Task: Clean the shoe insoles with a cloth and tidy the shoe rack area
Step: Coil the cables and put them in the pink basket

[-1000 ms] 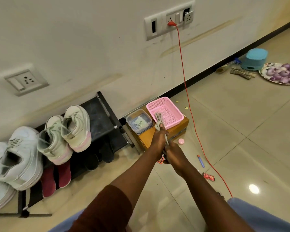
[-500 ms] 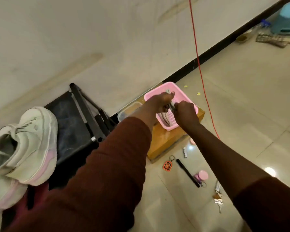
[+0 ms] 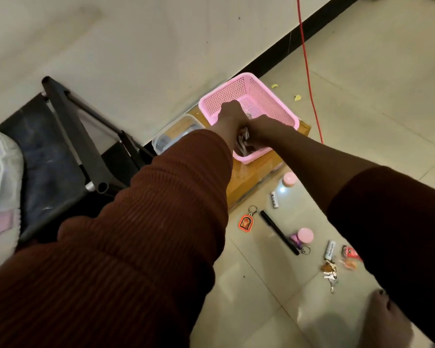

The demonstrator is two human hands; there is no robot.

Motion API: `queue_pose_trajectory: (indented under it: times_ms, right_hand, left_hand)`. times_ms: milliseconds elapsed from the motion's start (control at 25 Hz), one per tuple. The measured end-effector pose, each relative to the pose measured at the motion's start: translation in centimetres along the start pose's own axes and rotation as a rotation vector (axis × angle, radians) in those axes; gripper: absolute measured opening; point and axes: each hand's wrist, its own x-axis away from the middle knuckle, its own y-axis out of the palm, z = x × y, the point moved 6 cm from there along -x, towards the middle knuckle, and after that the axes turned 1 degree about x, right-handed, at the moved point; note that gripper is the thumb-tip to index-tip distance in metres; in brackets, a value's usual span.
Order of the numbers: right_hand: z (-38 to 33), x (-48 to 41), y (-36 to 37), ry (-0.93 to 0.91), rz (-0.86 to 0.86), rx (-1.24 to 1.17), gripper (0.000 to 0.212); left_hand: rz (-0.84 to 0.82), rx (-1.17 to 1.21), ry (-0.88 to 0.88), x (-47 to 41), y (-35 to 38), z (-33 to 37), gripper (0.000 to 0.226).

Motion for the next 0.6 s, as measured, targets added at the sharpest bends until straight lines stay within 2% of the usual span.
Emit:
queue_pose_trajectory:
  times_ms: [160,320,440,600]
  right_hand:
    - [1.3,0.6,-2.4,0.057,0.054,-0.015,0.035]
    - [2.0,3.2,-4.6,0.109,0.203,-0.096,0.034]
    - [2.7,6.5,-5.4,0.168,0.325,-0.144,0.029]
    - [4.1,11.8,-3.4,0.187,0.388,-0.184,0.018]
  left_hand:
    - [0.068,0.132,-0.023,0.7,-2.4,-0.7,0.033]
    - [0.118,0.298,-0.053,3.7,-3.3,-0.9,0.023]
    - [0.194,0.411,0.025,7.9,-3.3,0.8,0.021]
    - [0.183,0.448,0.124,12.9,-1.0,3.1,0.021]
